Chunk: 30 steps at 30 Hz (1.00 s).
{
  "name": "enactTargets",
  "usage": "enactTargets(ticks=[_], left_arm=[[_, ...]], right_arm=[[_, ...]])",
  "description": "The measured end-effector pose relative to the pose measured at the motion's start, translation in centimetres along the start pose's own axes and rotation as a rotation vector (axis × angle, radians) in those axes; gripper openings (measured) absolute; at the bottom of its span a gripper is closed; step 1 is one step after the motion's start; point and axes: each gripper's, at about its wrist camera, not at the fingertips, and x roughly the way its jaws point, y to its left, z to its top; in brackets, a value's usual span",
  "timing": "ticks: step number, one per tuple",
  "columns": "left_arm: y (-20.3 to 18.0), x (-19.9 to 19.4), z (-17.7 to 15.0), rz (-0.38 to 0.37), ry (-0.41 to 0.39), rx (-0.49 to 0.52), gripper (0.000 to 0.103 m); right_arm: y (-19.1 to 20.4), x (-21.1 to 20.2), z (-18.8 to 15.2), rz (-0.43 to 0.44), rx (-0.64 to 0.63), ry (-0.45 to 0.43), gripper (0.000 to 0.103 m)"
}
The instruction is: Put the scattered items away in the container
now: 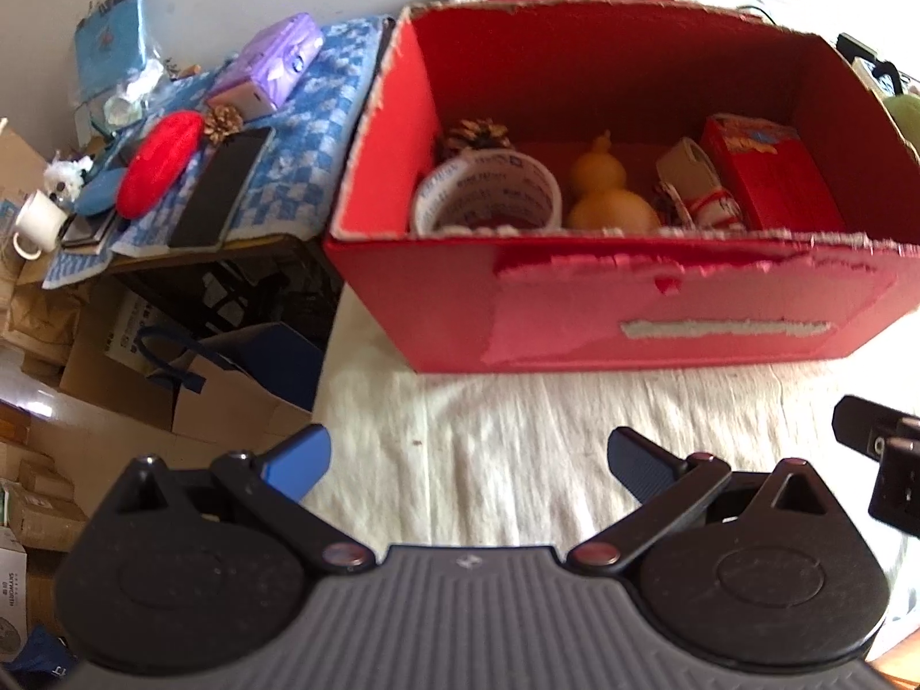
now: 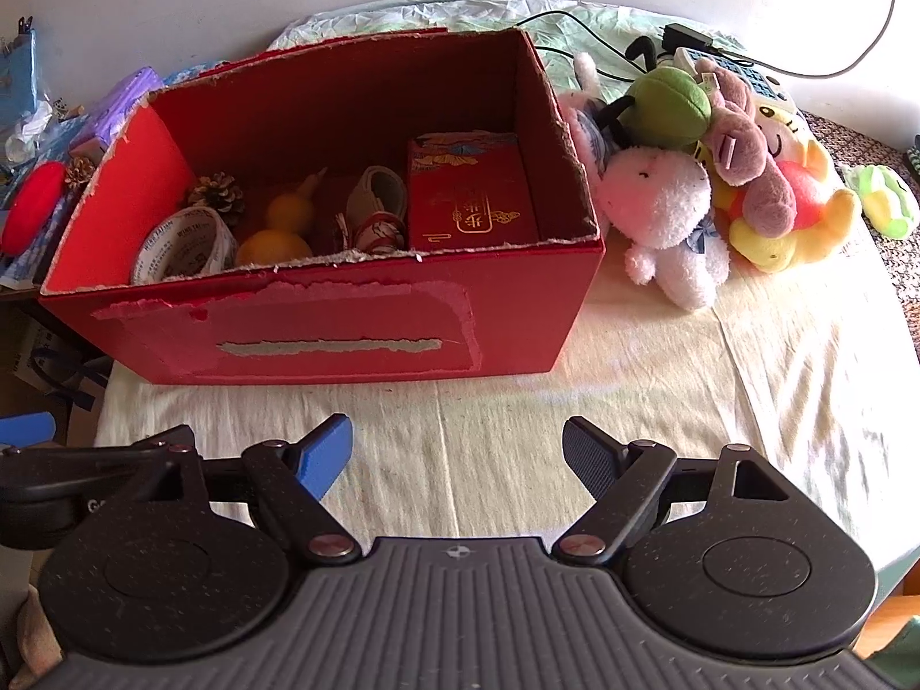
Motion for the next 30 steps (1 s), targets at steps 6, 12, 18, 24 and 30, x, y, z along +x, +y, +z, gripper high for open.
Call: enactTargets(ticks=[6, 12, 18, 24, 30], left_arm=[[0.5, -1.3, 1.1, 0.011, -0.029, -0.012, 0.102], [0.9, -2.6, 2.1, -0.007, -0.059, -0.022, 0.102], [1.3, -3.8, 3.4, -0.023, -0.094, -0.039, 0.102], [1.3, -4.1, 4.8, -0.024, -0.122, -0.040, 0.102], [1.0, -3.6, 6.2, -0.024, -0.138, -0.026, 0.102]], right_arm=[[0.3, -1.5, 1.1, 0.030, -0.007, -0.026, 0.083], [0.4, -3.7, 2.7, 0.056, -0.010, -0.085, 0.083], [0.2, -4.4, 4.1, 0.056, 0.001, -0.122, 0.083], [0.3, -4.2, 5.1, 0.047, 0.016, -0.146, 0.083], [-0.1, -3.0, 6.3, 0.018, 0.045, -0.155, 0.083]])
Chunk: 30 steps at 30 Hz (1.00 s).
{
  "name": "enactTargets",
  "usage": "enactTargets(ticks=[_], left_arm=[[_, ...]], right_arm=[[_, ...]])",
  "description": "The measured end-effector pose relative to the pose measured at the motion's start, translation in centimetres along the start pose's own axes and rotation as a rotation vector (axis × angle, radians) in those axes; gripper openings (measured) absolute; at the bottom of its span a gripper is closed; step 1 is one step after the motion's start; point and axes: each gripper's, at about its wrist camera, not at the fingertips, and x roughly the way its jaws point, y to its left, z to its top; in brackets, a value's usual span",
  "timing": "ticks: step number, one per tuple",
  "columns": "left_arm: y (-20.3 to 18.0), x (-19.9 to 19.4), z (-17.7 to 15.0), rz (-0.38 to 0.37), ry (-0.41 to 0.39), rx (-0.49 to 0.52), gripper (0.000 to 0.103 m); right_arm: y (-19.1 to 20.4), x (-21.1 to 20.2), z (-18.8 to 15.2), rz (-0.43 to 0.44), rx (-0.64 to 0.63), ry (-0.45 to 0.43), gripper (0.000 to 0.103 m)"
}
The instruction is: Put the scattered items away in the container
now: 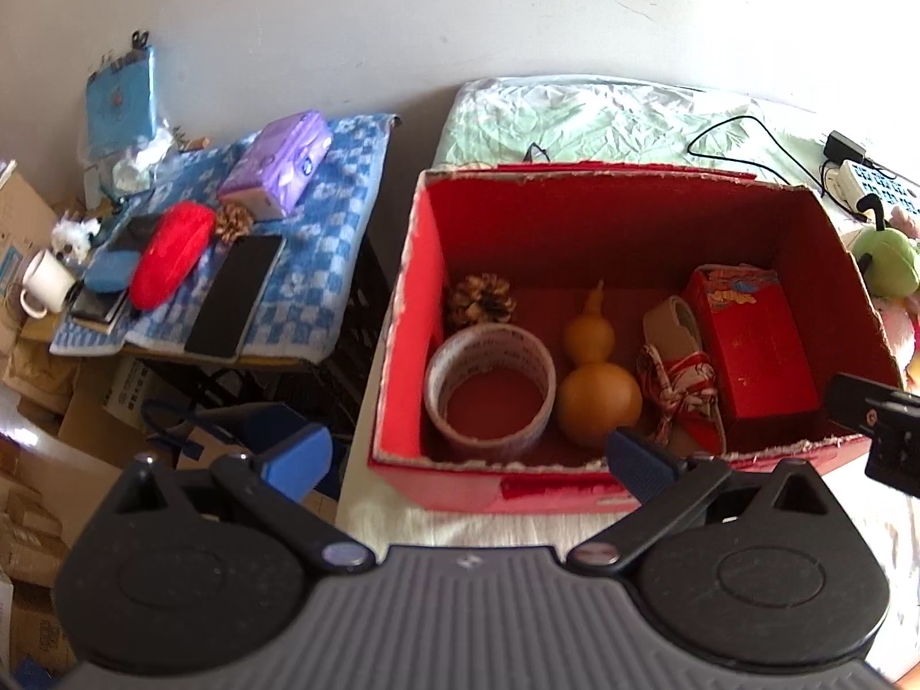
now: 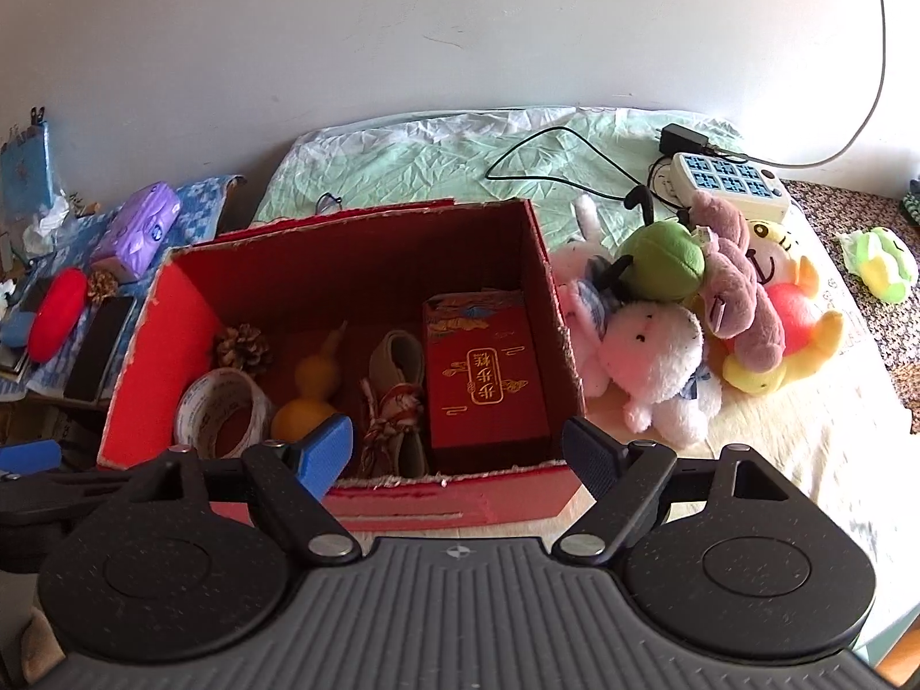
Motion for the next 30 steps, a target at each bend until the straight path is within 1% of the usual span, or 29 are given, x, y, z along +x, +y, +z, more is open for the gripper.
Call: enactTargets(ticks=[5, 8, 12, 20, 30], left_arm=[[0.2, 1.0, 1.3, -0.009, -0.007, -0.025, 0.102], [0.2, 1.5, 2.1, -0.003, -0.024, -0.038, 0.102], [0.2, 2.3, 2.9, -0.006, -0.024, -0.052, 0.102], [-0.4, 3.8, 3.0, -0.017, -0.004, -0.047, 0.102], [-1.0, 4.0, 3.3, -0.017, 0.000, -0.032, 0.102]], right_arm=[[-0.5, 1.2, 0.8, -0.015, 0.027, 0.006, 0.083], [-0.5, 1.8, 1.4, -0.022, 0.027, 0.007, 0.083], [-0.4, 2.5, 1.9, -0.017, 0.023, 0.012, 0.083], [-0.2, 3.4, 2.6, 0.007, -0.001, 0.016, 0.083], [0.0, 4.0, 3.1, 0.028, -0.023, 0.022, 0.082]])
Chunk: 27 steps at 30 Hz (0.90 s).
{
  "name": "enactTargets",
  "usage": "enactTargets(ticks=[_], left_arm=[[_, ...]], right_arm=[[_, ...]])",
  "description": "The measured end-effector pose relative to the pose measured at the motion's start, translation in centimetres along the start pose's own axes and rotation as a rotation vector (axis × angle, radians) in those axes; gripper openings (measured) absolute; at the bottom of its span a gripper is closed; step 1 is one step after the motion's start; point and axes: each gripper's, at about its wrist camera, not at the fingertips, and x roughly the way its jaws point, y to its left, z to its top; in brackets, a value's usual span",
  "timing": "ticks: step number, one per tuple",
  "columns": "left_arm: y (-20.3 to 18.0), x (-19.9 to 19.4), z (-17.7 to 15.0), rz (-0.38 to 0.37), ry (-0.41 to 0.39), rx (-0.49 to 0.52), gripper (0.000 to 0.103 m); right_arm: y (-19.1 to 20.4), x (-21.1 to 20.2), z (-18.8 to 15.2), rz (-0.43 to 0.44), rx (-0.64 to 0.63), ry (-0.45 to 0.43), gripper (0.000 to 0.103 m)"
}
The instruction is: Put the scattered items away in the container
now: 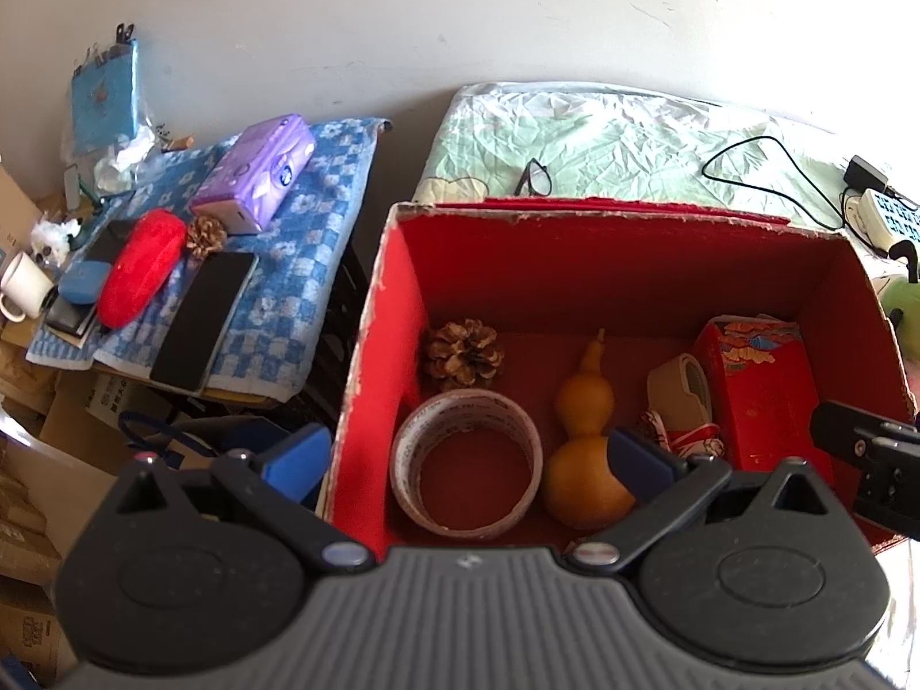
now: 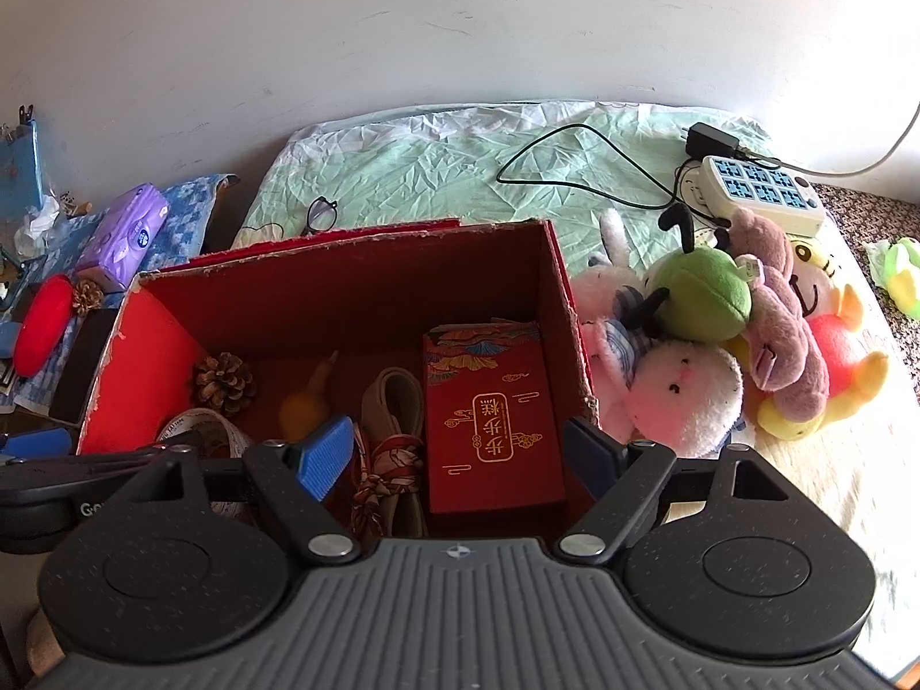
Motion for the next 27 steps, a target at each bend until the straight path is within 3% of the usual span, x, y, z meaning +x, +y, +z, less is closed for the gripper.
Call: enactTargets(ticks=[27], left_arm=[[0.2, 1.1, -0.9, 0.031, 0.055, -0.010, 0.102]], right_arm=[[-0.2, 0.6, -1.3, 0.012, 0.001, 0.039, 0.082]])
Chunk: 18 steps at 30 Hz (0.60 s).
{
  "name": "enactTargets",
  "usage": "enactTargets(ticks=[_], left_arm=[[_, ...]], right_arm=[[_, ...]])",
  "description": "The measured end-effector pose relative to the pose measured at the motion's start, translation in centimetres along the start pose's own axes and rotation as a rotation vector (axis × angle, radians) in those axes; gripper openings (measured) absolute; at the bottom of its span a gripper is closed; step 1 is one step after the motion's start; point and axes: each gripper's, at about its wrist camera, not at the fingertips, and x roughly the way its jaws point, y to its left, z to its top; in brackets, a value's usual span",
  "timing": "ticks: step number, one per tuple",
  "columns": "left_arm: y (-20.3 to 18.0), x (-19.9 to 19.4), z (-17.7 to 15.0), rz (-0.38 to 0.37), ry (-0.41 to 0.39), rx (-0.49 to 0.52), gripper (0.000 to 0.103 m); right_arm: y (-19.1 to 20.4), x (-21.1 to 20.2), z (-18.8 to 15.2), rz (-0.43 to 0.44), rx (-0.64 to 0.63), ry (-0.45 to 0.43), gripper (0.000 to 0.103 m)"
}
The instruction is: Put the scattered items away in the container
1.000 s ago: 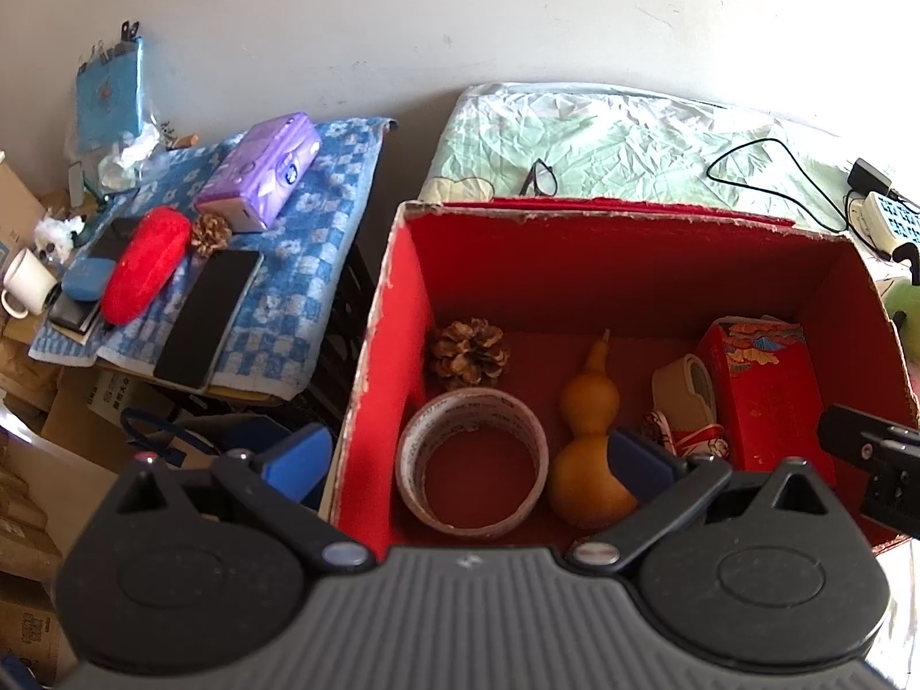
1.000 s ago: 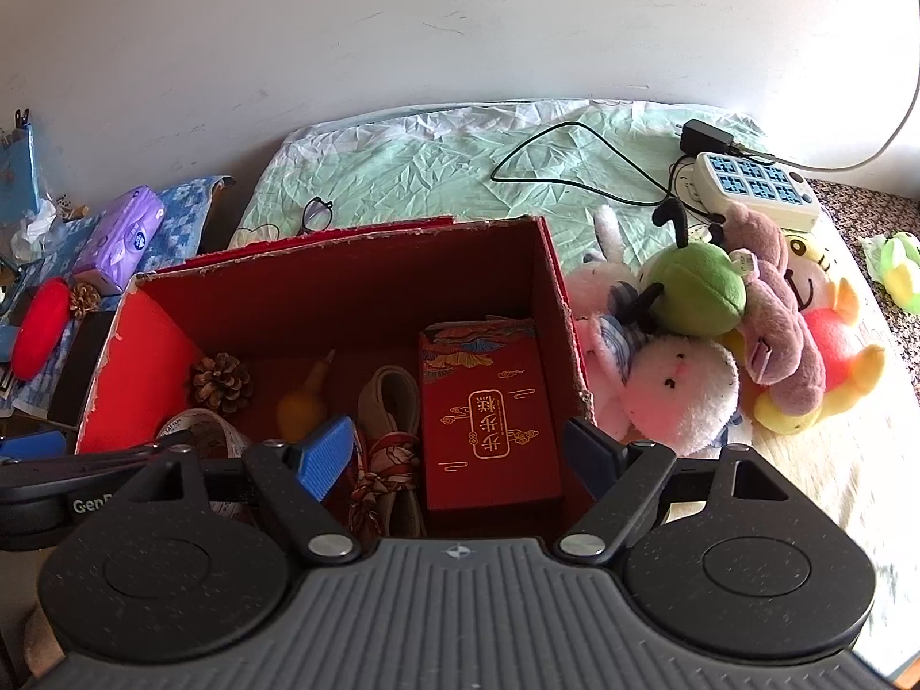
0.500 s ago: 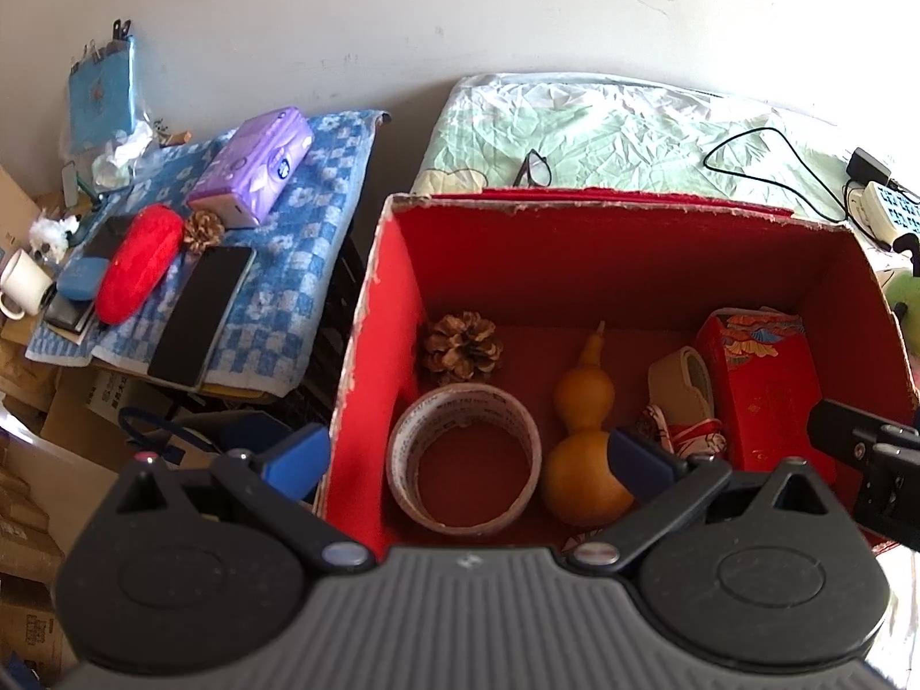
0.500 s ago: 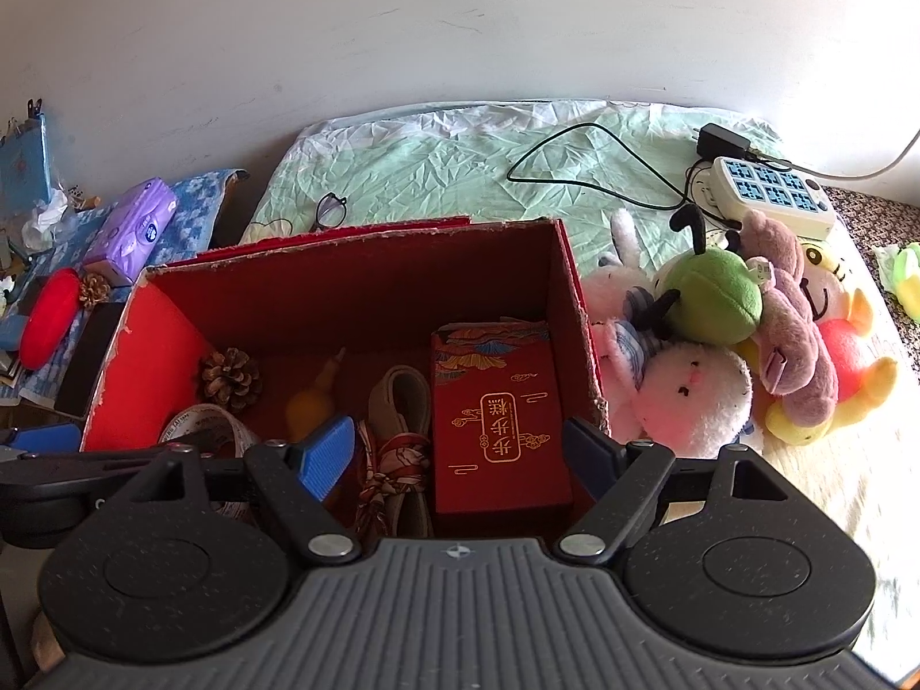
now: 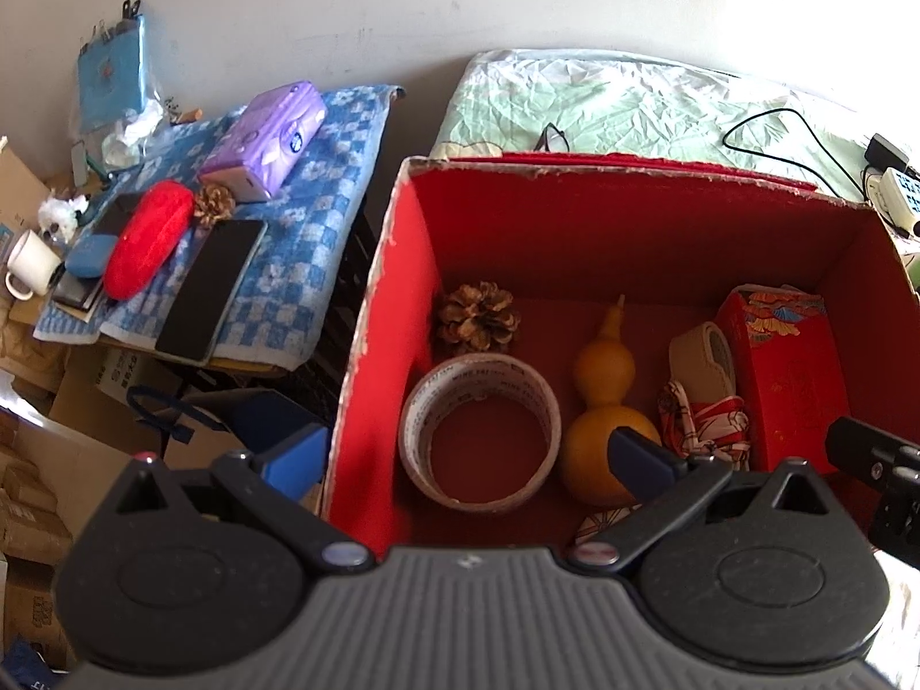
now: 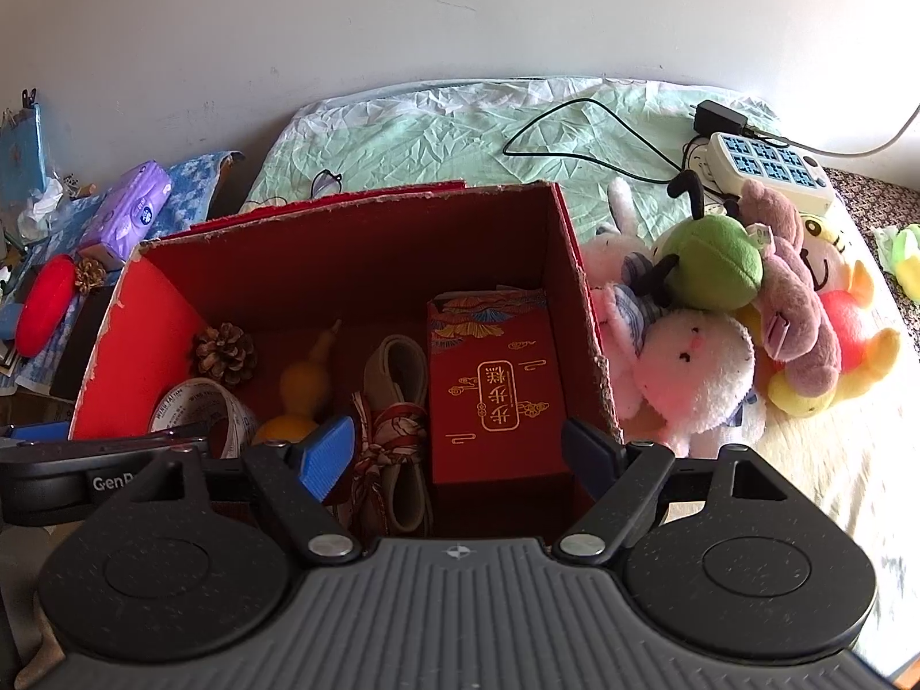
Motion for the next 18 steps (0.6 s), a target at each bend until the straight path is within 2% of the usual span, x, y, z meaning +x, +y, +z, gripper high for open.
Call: enactTargets(ticks=[10, 18], left_arm=[[-0.01, -0.12, -0.23, -0.001, -0.004, -0.001, 0.102], [0.07, -0.72, 0.15, 0.007, -0.039, 0.003, 0.102]], right_arm=[[0.13, -0.07, -0.33, -0.002, 0.005, -0.003, 0.082], [0.36, -0.17, 0.13, -0.007, 0.003, -0.017, 0.082]])
